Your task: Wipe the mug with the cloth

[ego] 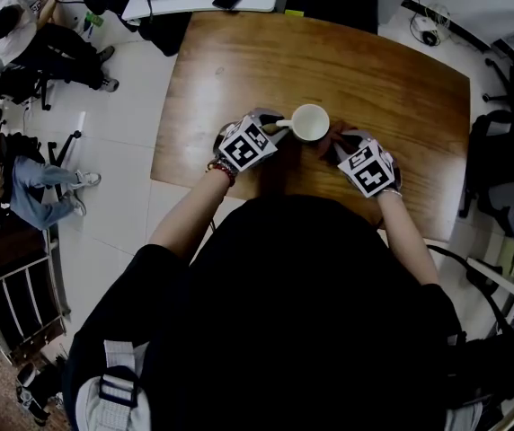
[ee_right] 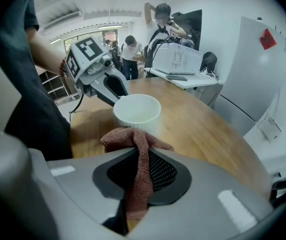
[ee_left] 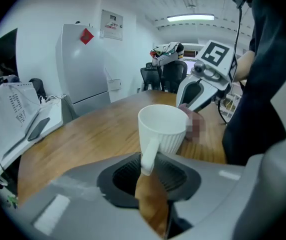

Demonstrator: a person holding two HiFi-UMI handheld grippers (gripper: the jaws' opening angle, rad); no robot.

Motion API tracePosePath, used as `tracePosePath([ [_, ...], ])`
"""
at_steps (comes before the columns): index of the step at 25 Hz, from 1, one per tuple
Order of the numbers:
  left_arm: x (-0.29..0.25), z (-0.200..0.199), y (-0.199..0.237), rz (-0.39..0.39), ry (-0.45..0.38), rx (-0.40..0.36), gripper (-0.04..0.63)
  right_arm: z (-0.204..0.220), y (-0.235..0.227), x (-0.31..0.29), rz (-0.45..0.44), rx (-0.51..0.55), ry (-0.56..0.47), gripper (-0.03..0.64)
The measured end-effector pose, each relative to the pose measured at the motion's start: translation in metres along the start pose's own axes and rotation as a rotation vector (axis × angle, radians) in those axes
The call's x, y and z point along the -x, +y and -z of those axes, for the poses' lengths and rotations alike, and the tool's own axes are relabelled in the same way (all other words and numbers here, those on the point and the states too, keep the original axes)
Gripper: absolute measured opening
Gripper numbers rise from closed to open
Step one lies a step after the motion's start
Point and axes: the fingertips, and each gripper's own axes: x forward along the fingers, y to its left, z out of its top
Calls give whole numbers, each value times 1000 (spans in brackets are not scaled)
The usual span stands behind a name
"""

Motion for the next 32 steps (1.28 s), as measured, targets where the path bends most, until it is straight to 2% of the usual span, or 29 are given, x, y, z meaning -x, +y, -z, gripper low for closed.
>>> tracePosePath([
  [6, -7, 0, 26, -27, 27, -33, 96, -14, -23, 3, 23, 44, -1, 52],
  [13, -16, -6, 31, -20, 30, -60, 95, -15, -17, -17, -2, 119, 32, 52],
  [24, -20, -13, 28, -11, -7, -62, 95, 5, -10, -36, -18, 172, 153, 52],
  [32, -21, -21, 17, 25, -21, -85, 94, 12, -9, -24, -9, 191, 146, 51],
])
